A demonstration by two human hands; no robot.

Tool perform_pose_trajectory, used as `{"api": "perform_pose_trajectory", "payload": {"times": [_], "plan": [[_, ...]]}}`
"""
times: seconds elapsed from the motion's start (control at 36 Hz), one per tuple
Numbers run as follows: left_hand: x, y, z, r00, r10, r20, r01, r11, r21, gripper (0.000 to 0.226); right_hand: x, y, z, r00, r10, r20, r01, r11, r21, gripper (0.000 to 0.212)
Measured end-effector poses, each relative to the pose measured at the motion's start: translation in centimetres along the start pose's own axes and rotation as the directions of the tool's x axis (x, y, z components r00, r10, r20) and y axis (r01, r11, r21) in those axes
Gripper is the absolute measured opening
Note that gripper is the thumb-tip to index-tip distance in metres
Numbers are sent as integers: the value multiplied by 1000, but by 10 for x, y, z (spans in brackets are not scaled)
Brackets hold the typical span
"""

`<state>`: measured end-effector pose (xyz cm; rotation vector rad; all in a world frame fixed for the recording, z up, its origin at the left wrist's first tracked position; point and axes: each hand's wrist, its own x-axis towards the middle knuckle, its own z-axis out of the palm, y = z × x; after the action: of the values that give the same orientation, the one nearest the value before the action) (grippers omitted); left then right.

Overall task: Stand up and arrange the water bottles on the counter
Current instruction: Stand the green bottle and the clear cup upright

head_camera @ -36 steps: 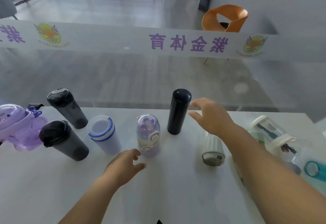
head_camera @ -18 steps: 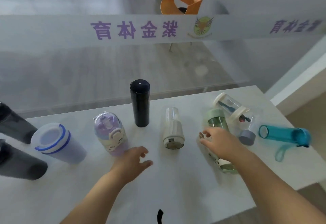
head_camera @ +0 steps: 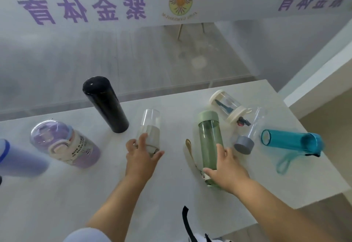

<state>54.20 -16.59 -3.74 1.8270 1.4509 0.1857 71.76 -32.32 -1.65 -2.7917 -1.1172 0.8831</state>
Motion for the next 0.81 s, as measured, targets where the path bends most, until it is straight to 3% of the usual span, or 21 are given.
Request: {"api": "perform_pose_trajectory", "payload": {"times": [0.14,0.33,0.42,0.58,0.81], "plan": [[2,1,11,998,-16,-59,15,1000,-19,64,6,5,10,997,-9,79,11,1000,-19,107],[-8,5,7,991,54,-120,-50,998,35,60,10,6,11,989,-12,144,0,996,88,110],[-14,5,-4,974,116,-197,-98,990,99,71,10,9,8,993,-23,113,15,997,72,108],[-17,12,-33,938,120,-325,-131,991,-10,74,7,16,-6,999,-25,26,21,989,146,102],[-18,26,-58,945,166,-283,-145,985,96,66,12,3,-52,975,-71,-210,106,981,161,82]]}}
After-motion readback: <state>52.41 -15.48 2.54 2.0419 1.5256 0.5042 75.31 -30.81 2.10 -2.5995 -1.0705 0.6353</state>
